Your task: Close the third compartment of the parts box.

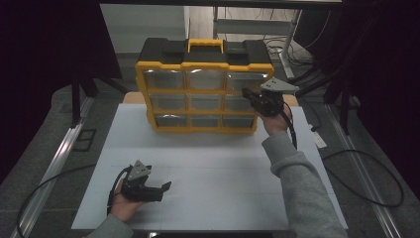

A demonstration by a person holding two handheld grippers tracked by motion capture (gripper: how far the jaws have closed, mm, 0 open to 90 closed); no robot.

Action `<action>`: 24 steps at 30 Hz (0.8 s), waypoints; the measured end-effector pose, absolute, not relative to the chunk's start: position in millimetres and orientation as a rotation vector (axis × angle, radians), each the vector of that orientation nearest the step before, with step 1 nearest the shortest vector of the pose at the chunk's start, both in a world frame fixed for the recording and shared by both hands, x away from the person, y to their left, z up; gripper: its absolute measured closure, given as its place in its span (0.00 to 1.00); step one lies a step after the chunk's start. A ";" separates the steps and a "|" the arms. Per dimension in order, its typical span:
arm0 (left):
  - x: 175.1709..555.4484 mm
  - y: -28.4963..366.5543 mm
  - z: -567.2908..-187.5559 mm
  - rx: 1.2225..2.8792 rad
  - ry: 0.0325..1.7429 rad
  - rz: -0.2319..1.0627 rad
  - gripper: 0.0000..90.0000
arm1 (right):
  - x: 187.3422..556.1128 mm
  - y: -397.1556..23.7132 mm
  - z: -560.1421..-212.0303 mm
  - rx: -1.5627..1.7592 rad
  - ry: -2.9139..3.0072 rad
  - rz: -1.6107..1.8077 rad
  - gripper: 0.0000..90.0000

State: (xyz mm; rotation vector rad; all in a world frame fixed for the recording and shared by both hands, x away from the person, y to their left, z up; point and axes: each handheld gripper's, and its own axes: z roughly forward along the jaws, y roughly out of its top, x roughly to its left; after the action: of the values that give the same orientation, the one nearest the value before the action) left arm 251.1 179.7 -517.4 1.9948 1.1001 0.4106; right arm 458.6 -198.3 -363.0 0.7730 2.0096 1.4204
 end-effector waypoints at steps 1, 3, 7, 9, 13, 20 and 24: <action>251.0 180.0 -517.5 1.995 1.103 0.411 0.08 | 459.5 -198.4 -363.2 0.778 2.005 1.421 0.99; 250.8 180.6 -517.8 1.992 1.108 0.410 0.08 | 461.5 -198.4 -364.0 0.782 1.996 1.429 0.99; 250.3 181.3 -517.9 1.989 1.113 0.414 0.08 | 464.9 -198.0 -365.6 0.796 1.977 1.438 0.99; 250.0 181.3 -518.1 1.990 1.114 0.415 0.08 | 466.2 -197.8 -366.4 0.803 1.972 1.441 0.99; 250.0 181.6 -518.0 1.989 1.114 0.416 0.08 | 464.9 -198.1 -367.3 0.803 1.976 1.441 0.99; 250.6 181.0 -517.6 1.992 1.108 0.419 0.08 | 446.2 -208.5 -367.4 0.773 1.977 1.445 0.99; 251.0 180.6 -517.9 1.996 1.106 0.420 0.08 | 429.7 -218.9 -369.1 0.750 1.988 1.468 0.99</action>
State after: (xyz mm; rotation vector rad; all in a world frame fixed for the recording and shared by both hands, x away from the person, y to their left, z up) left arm 251.0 180.6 -517.9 1.9957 1.1061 0.4196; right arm 429.7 -218.9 -369.1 0.7497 1.9878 1.4683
